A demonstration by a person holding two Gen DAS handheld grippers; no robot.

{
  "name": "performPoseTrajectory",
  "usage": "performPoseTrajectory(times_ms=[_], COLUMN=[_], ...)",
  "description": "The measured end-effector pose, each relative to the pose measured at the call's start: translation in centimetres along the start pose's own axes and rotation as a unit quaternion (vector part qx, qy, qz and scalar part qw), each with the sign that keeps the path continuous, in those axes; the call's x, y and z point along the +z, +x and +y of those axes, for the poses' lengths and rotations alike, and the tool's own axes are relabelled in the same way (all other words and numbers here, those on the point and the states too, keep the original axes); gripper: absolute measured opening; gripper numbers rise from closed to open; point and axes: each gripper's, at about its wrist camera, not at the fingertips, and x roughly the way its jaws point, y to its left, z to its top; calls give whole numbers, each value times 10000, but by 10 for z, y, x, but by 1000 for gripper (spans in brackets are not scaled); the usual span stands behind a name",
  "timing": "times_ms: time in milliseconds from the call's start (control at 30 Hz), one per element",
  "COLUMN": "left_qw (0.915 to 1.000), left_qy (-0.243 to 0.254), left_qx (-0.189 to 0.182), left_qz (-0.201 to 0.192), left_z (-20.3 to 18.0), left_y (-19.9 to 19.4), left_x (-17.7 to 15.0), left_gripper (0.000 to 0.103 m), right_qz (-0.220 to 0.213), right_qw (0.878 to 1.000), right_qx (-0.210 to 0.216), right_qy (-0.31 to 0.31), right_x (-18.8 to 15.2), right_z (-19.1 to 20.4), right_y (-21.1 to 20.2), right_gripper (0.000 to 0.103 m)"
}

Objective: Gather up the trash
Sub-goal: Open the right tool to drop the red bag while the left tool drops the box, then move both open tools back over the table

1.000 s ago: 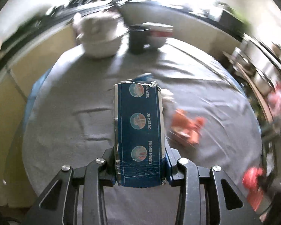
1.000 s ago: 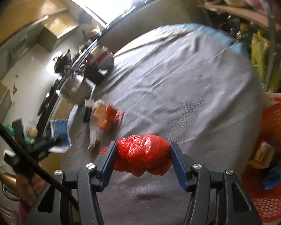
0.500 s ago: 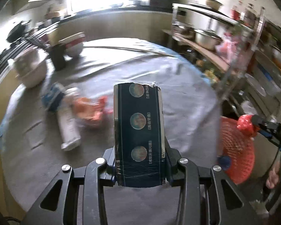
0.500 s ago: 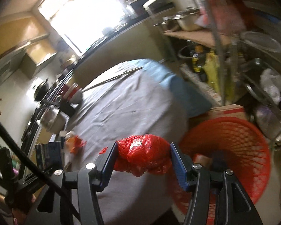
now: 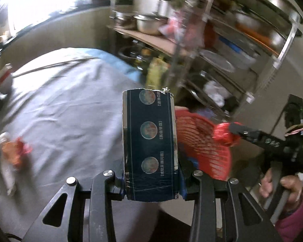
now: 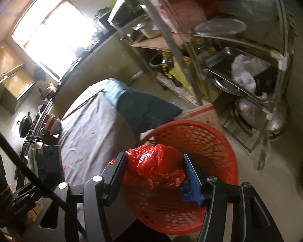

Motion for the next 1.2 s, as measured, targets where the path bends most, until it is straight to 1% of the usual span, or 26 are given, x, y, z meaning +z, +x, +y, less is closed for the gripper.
performPoseTrajectory(times_ms=[100, 167, 233, 333, 433, 467, 533, 567, 700, 767, 867, 900, 1000, 1067, 1133, 1167, 1200], left_qw=[9995, 9987, 9978, 9965, 9953, 9951, 9950, 9953, 9972, 9982, 9993, 9991, 9949, 9900, 9852, 9825, 9782], left_qy=[226, 319, 439, 538, 517, 495, 476, 476, 395, 410, 341, 320, 364, 266, -43, -238, -484], left_qx=[-117, -220, -242, -298, -316, -321, -319, -267, -186, -58, 150, 289, 882, 1311, 1648, 1792, 1974], left_qz=[178, 324, 436, 570, 760, 790, 813, 796, 612, 432, 104, -26, -325, -451, -466, -445, -418], left_z=[-23, -36, -45, -53, -54, -53, -50, -49, -37, -30, -12, -4, 21, 43, 72, 87, 105], left_y=[22, 36, 48, 66, 82, 83, 85, 84, 64, 48, 18, 6, -24, -42, -61, -69, -78], left_x=[2, 0, -3, -6, -8, -8, -9, -9, -9, -10, -16, -20, -37, -53, -71, -81, -93], left_gripper=[41, 41, 41, 41, 42, 42, 51, 52, 53, 54, 60, 62, 63, 66, 67, 67, 67], right_qz=[65, 35, 30, 76, 118, 135, 136, 121, 75, -7, -190, -290, -607, -770, -788, -692, -570], right_qw=[9999, 9998, 9997, 9995, 9991, 9989, 9987, 9988, 9994, 9993, 9970, 9946, 9818, 9689, 9605, 9579, 9581], right_qx=[-30, -108, -162, -147, -108, -85, -86, -143, -287, -371, -459, -532, -698, -729, -572, -337, -152], right_qy=[121, 155, 162, 267, 395, 435, 481, 454, 161, -79, -597, -846, -1661, -2235, -2607, -2766, -2803], right_x=[-1, -2, -2, -3, -5, -6, -7, -7, -8, -8, -9, -9, -14, -21, -25, -27, -28], right_z=[-14, -20, -25, -34, -40, -41, -41, -40, -28, -16, 10, 23, 63, 93, 119, 136, 147], right_y=[4, 6, 7, 10, 16, 17, 19, 20, 21, 18, 12, 9, 1, -3, -3, -1, 2], right_gripper=[61, 62, 62, 62, 63, 63, 65, 66, 66, 66, 66, 66, 70, 72, 74, 74, 75])
